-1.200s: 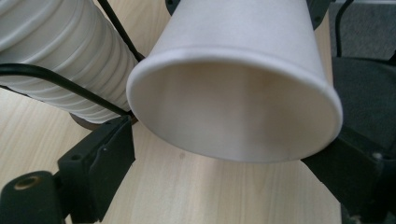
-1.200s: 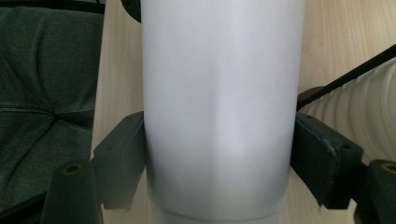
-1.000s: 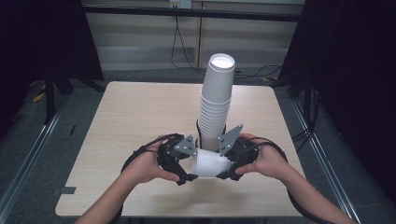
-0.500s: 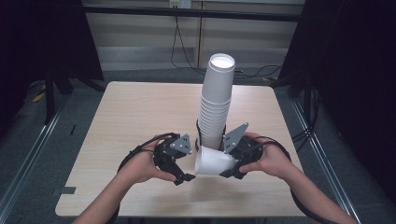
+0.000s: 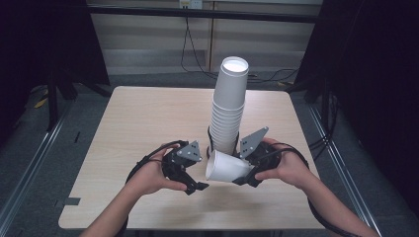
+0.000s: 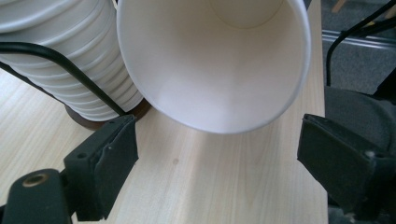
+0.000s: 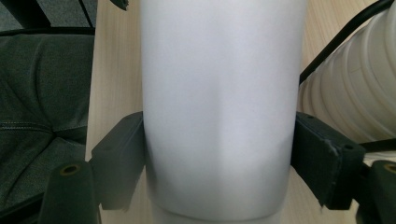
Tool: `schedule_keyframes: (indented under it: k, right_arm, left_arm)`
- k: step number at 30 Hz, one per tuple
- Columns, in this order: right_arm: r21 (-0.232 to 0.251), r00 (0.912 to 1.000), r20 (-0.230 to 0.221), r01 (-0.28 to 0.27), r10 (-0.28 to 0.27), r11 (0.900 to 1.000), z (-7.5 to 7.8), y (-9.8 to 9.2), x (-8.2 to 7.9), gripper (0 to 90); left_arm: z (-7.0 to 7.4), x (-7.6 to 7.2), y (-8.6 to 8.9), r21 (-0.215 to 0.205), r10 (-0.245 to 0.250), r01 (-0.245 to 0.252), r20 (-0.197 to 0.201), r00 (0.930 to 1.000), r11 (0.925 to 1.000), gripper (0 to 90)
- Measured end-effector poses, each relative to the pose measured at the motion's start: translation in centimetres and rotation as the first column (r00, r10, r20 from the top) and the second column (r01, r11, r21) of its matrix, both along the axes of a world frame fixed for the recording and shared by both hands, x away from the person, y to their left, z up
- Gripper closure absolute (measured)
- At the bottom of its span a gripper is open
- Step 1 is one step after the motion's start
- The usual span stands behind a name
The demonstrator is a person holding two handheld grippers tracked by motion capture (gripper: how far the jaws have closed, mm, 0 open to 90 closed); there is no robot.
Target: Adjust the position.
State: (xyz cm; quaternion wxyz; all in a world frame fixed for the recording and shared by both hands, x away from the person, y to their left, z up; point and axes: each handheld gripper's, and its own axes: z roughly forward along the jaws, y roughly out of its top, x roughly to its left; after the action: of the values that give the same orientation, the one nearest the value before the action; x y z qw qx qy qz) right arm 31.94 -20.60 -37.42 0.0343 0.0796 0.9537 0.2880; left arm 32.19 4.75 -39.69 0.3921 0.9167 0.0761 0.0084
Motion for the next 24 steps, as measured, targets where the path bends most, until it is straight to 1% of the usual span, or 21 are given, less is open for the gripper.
schedule_keyframes:
  k: [1,3,5,6,7,9,11,13,14,16,17,19,23,24]
  right_arm:
    - [0.000,1.0000,0.000,0.000,0.000,1.000,0.00,0.00,0.00,23.3]
    - [0.001,1.0000,0.000,0.001,-0.001,1.000,0.03,0.07,-0.04,23.3]
    - [0.004,1.0000,0.001,-0.003,0.003,1.000,-0.05,0.15,-0.02,23.2]
    - [0.006,1.0000,-0.002,-0.001,0.001,1.000,-0.09,0.16,-0.04,23.2]
    - [0.008,1.0000,-0.004,-0.003,0.003,1.000,-0.12,0.17,-0.04,23.2]
    - [0.013,1.0000,-0.005,-0.006,0.006,1.000,-0.14,0.20,-0.07,23.1]
    - [0.018,0.9999,-0.001,-0.013,0.013,1.000,-0.14,0.27,-0.11,23.1]
    - [0.031,0.9999,-0.005,-0.015,0.016,0.999,-0.11,0.36,-0.21,23.1]
    - [0.040,0.9998,-0.002,-0.018,0.018,0.999,-0.13,0.42,-0.22,23.1]
    - [0.041,0.9996,0.003,-0.027,0.027,0.999,-0.15,0.53,-0.24,23.1]
    - [0.047,0.9996,0.002,-0.030,0.030,0.998,-0.14,0.58,-0.27,23.1]
    - [0.048,0.9997,0.001,-0.024,0.024,0.999,-0.11,0.59,-0.34,23.1]
    - [0.060,0.9994,0.003,-0.035,0.034,0.998,-0.09,0.58,-0.39,23.2]
    - [0.063,0.9994,0.007,-0.035,0.035,0.997,-0.11,0.57,-0.38,23.2]
  left_arm:
    - [0.00,0.00,0.00,0.000,0.000,0.000,0.000,1.0000,1.0000,12.8]
    - [-0.03,-0.02,0.01,-0.008,-0.005,0.005,0.015,0.9999,1.0000,12.8]
    - [-0.09,0.05,0.05,-0.019,-0.003,0.003,0.003,1.0000,0.9998,12.8]
    - [-0.12,0.06,0.06,-0.025,0.007,-0.007,0.004,1.0000,0.9997,12.8]
    - [-0.11,0.13,0.11,-0.020,0.005,-0.005,0.012,0.9999,0.9998,12.9]
    - [-0.14,0.10,0.17,-0.037,0.013,-0.012,0.012,0.9998,0.9992,13.1]
    - [-0.09,0.18,0.22,-0.051,0.006,-0.005,0.012,0.9999,0.9987,13.2]
    - [-0.06,0.18,0.23,-0.054,0.013,-0.012,0.007,0.9999,0.9985,13.0]
    - [-0.05,0.22,0.25,-0.050,0.009,-0.008,0.012,0.9999,0.9987,13.1]
    - [-0.09,0.18,0.20,-0.055,0.011,-0.011,0.004,0.9999,0.9984,13.0]
    - [-0.06,0.21,0.23,-0.053,0.006,-0.005,0.008,1.0000,0.9986,12.5]
    - [-0.09,0.13,0.17,-0.068,0.011,-0.011,0.001,0.9999,0.9976,12.9]
    - [-0.16,0.19,0.22,-0.080,0.000,0.001,0.003,1.0000,0.9968,12.4]
    - [-0.18,0.18,0.22,-0.087,0.000,-0.001,-0.004,1.0000,0.9962,12.4]
